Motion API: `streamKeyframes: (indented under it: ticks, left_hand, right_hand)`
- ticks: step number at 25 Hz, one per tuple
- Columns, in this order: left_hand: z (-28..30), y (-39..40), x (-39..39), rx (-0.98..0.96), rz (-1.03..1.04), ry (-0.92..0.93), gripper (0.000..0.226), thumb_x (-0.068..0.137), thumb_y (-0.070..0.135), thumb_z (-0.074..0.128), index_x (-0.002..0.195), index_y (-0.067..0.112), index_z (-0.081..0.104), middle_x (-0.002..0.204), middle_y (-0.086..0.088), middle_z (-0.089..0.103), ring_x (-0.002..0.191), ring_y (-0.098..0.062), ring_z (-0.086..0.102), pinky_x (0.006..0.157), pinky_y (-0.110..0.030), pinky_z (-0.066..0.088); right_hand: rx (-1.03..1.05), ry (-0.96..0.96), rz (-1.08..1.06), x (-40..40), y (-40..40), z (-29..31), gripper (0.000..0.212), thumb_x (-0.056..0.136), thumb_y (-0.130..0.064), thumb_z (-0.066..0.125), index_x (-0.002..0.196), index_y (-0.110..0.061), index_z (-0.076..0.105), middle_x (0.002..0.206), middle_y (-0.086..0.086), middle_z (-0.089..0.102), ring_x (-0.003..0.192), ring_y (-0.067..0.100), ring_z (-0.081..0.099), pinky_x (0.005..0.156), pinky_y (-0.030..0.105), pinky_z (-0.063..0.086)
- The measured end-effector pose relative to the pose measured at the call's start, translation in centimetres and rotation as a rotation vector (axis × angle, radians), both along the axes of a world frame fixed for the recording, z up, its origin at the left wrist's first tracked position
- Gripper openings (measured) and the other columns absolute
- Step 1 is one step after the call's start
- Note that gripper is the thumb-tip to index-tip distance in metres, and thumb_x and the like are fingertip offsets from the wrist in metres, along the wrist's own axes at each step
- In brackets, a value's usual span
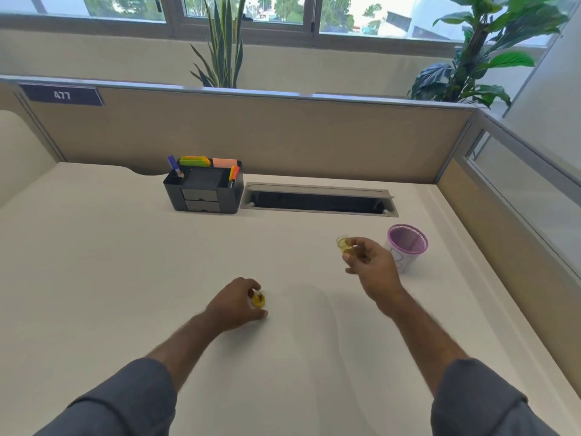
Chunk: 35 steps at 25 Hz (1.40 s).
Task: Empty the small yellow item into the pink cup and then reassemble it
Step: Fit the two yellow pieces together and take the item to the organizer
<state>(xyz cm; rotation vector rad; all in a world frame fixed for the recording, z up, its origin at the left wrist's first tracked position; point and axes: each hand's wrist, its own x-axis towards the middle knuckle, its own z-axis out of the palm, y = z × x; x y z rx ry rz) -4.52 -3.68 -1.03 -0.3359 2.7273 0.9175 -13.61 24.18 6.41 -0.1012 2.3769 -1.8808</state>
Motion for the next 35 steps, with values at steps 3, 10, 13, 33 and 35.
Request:
streamKeyframes:
  ticks: [3, 10, 13, 33, 35]
  left_hand:
    - [-0.8, 0.4, 1.0, 0.007, 0.069, 0.154, 0.028, 0.075, 0.03, 0.078, 0.1, 0.018, 0.07, 0.1, -0.001, 0.067, 0.096, -0.019, 0.063, 0.084, -0.029, 0.048]
    - [3.3, 1.2, 1.2, 0.576, 0.321, 0.208, 0.012, 0.071, 0.018, 0.075, 0.083, 0.015, 0.073, 0.077, 0.002, 0.075, 0.065, -0.014, 0.063, 0.062, -0.026, 0.052]
    - [6.1, 1.6, 1.1, 0.807, 0.29, 0.216, 0.021, 0.076, 0.017, 0.064, 0.089, 0.007, 0.076, 0.074, -0.002, 0.067, 0.065, -0.017, 0.056, 0.063, -0.029, 0.05]
    - [10.9, 3.8, 2.2, 0.913, 0.077, 0.248, 0.022, 0.101, 0.015, 0.043, 0.104, 0.008, 0.063, 0.078, -0.008, 0.063, 0.066, -0.016, 0.053, 0.058, -0.026, 0.047]
    - [11.0, 4.0, 2.3, 0.922, 0.057, 0.236, 0.021, 0.102, 0.016, 0.044, 0.106, 0.008, 0.063, 0.079, -0.009, 0.063, 0.068, -0.017, 0.053, 0.059, -0.026, 0.047]
  right_hand:
    - [0.025, 0.024, 0.082, 1.8, -1.0, -0.2, 0.028, 0.09, -0.007, 0.067, 0.105, -0.031, 0.066, 0.103, 0.005, 0.07, 0.092, 0.021, 0.067, 0.074, 0.029, 0.062]
    - [0.03, 0.057, 0.119, 4.4, -2.3, 1.2, 0.027, 0.09, -0.012, 0.068, 0.113, -0.027, 0.071, 0.094, -0.005, 0.069, 0.078, 0.007, 0.059, 0.069, 0.026, 0.055]
    - [0.036, 0.082, 0.173, 5.5, -3.2, 1.8, 0.028, 0.092, -0.014, 0.066, 0.115, -0.028, 0.071, 0.105, -0.008, 0.07, 0.08, 0.003, 0.057, 0.074, 0.028, 0.052]
    - [0.029, 0.081, 0.331, 6.7, -4.7, 4.0, 0.016, 0.091, -0.017, 0.067, 0.104, -0.026, 0.07, 0.086, 0.001, 0.065, 0.068, 0.011, 0.053, 0.055, 0.019, 0.051]
    - [0.031, 0.089, 0.337, 6.7, -5.0, 3.9, 0.016, 0.091, -0.018, 0.067, 0.106, -0.024, 0.07, 0.087, 0.001, 0.066, 0.069, 0.01, 0.055, 0.056, 0.019, 0.052]
